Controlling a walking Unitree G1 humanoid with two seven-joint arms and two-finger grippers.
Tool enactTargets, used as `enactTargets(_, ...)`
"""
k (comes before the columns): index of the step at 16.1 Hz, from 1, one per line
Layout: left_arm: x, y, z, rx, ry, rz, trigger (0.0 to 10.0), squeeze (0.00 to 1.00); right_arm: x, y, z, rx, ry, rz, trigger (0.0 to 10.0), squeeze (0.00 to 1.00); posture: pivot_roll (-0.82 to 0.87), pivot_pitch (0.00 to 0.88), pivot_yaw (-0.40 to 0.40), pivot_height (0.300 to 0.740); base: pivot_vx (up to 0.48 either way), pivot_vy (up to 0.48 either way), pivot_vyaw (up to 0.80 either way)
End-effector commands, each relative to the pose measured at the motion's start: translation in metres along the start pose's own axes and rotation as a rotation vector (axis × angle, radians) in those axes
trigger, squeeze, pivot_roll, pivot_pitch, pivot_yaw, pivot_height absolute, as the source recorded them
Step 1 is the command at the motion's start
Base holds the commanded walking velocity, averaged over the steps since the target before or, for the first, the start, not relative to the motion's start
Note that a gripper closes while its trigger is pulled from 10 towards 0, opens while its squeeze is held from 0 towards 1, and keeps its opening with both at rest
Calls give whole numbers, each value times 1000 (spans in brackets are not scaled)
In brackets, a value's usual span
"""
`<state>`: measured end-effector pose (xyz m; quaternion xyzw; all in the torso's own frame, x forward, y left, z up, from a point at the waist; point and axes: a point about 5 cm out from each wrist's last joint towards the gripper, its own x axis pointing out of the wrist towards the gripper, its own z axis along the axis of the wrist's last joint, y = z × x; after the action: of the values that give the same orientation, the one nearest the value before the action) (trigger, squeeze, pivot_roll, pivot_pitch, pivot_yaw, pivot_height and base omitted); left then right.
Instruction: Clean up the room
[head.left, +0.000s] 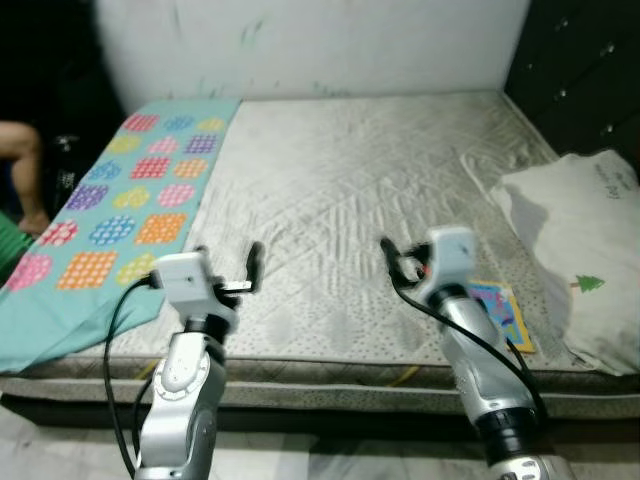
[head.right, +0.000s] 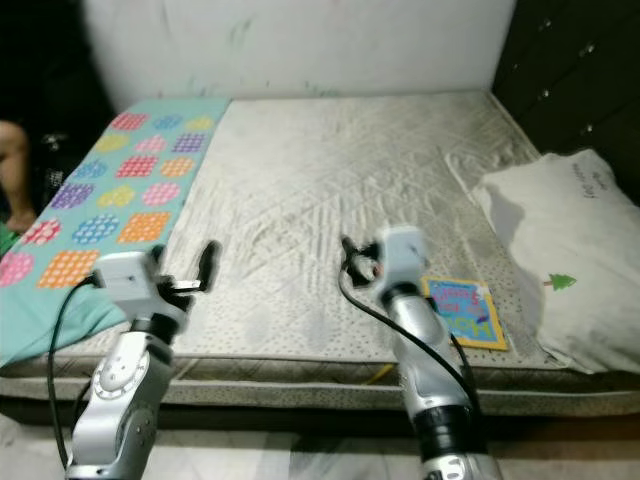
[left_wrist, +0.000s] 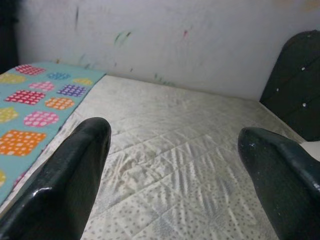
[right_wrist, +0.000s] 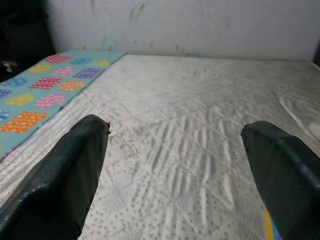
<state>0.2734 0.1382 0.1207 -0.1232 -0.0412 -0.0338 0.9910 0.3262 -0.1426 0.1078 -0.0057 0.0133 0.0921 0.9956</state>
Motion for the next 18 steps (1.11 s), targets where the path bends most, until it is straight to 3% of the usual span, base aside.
enactTargets(1, -1, 5, 4, 7, -24, 11, 10000, 0, 4, 9, 6, 5, -18, 27, 10000, 0, -158, 0, 59, 740, 0, 0, 0)
enactTargets(4, -2, 2, 5, -4, -29, -21, 10000, 0, 3, 10, 5, 3, -16, 31, 10000, 0, -158, 0, 59, 740, 0, 0, 0)
enactTargets(18, -3, -1, 3, -15, -20, -48, 10000, 0, 2, 6, 4, -7, -15, 16, 10000, 0, -168, 0, 63, 740, 397, 0, 0)
